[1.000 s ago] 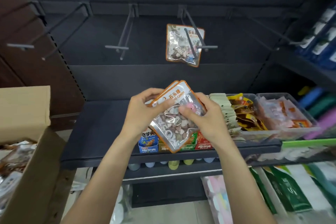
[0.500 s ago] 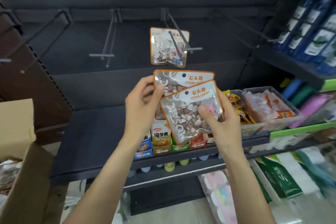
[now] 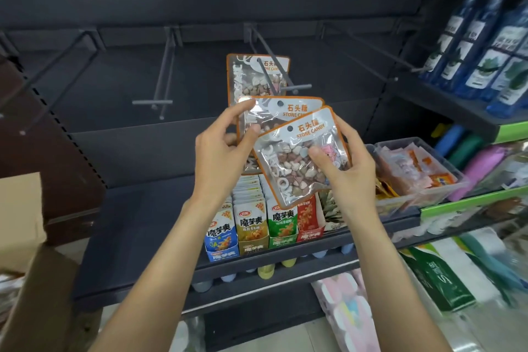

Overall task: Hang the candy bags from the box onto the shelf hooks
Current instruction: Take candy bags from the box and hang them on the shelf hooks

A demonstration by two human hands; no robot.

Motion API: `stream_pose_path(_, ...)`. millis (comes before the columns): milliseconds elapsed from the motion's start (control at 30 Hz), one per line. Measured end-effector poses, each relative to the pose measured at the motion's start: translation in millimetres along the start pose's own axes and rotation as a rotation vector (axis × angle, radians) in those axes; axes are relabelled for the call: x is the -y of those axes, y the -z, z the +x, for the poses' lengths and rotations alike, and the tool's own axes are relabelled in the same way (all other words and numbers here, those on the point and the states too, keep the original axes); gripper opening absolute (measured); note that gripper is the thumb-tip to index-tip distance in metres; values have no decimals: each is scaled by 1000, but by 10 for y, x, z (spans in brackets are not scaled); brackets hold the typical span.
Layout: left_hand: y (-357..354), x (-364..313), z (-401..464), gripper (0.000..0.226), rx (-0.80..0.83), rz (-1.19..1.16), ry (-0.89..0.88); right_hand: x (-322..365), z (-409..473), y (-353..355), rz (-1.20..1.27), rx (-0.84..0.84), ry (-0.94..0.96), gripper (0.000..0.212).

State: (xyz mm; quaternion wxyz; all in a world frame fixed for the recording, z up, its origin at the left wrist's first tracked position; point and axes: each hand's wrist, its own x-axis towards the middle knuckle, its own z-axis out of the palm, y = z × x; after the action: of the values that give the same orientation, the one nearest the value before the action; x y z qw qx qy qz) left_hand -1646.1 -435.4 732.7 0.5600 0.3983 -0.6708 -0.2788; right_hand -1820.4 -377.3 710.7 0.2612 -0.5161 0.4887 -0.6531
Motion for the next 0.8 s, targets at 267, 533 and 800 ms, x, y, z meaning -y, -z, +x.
stream_pose_path(267,-82,253,239,36,-16,69,-61,-129,86,-23,-43,-134,44,43)
stream_pose_path(533,-264,667,933,62,-49,444,-198,-121,96,93,-50,-248,61,50)
stream_pose_path(800,-104,295,566,39,14,274,-26,41,39,106,114,-177,65,49)
